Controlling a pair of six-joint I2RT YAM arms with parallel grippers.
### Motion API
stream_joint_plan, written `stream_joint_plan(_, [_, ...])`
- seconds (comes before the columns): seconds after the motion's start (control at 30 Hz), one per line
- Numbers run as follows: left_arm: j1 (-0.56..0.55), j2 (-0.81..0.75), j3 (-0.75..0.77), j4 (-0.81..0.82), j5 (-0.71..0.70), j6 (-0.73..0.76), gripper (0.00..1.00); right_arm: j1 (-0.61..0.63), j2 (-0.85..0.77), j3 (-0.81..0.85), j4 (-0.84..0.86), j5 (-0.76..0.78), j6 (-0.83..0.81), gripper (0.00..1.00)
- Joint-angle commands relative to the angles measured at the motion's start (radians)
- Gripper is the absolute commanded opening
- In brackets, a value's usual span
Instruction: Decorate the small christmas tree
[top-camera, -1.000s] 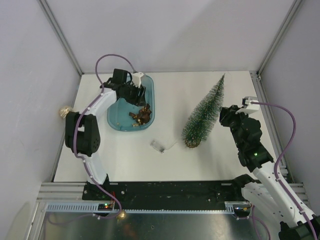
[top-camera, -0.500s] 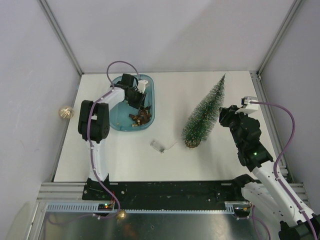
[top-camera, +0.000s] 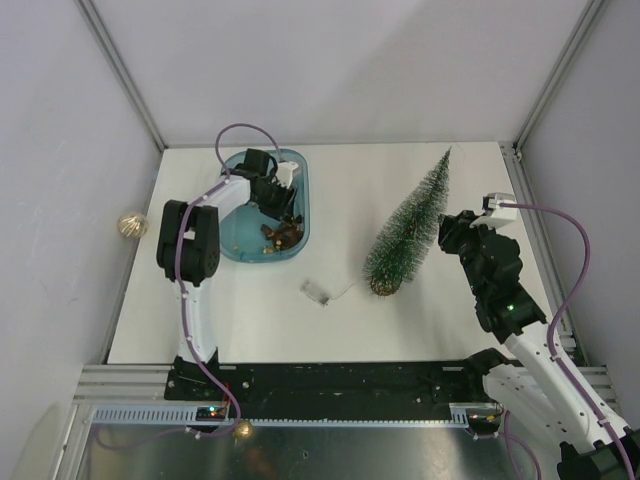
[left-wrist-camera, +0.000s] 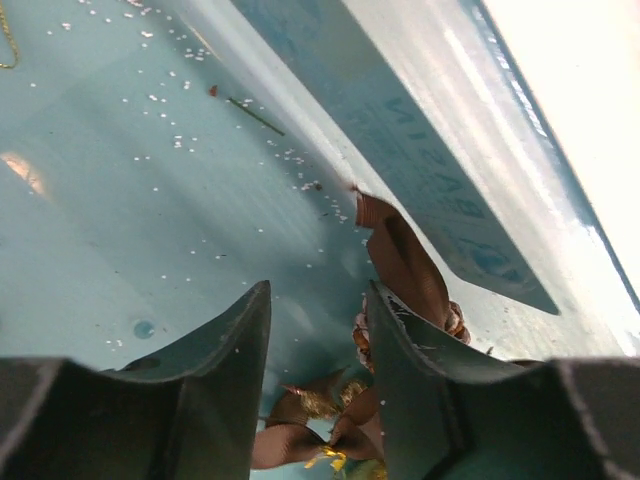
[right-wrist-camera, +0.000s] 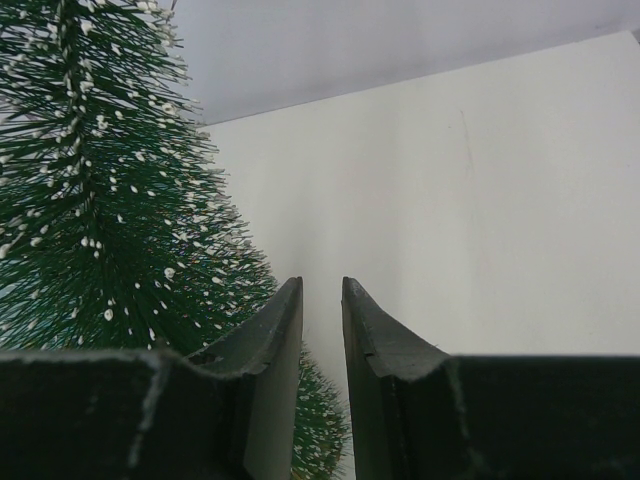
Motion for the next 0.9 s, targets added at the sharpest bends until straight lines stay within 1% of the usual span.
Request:
stream_joint_plan(0.0, [-0.004, -0.108, -0.022, 0.001, 0.104, 0.000, 0.52, 0.000, -0.006, 0.012, 0.022, 0.014, -0.010, 0.28])
stream_joint_plan(0.1, [-0.004, -0.154, -0.046, -0.005, 0.142, -0.003, 0.57, 0.000, -0.008, 0.011, 0.020, 0.013, -0.011, 0.28])
stream_joint_plan(0.2, [-0.005, -0.181, -0.070, -0.008, 0.145, 0.006, 0.61, 0.000, -0.008, 0.012, 0.016, 0.013, -0.009, 0.28])
stream_joint_plan(0.43, [-0.005, -0.145, -0.104, -0.009, 0.084, 0.042, 0.62, 0.000, -0.009, 0.012, 0.019, 0.013, -0.008, 0.28])
stream_joint_plan(0.73, [-0.040, -0.113, -0.132, -0.007, 0.063, 0.077, 0.58, 0.000, -0.009, 0.011, 0.012, 0.018, -0.003, 0.28])
stream_joint_plan(0.8, [-0.046, -0.112, -0.138, -0.008, 0.053, 0.084, 0.54, 0.000, -0.009, 0.012, 0.012, 0.020, 0.000, 0.28])
stream_joint_plan(0.87, [-0.047, -0.110, -0.141, -0.008, 0.042, 0.091, 0.48, 0.000, -0.008, 0.012, 0.012, 0.020, 0.001, 0.28])
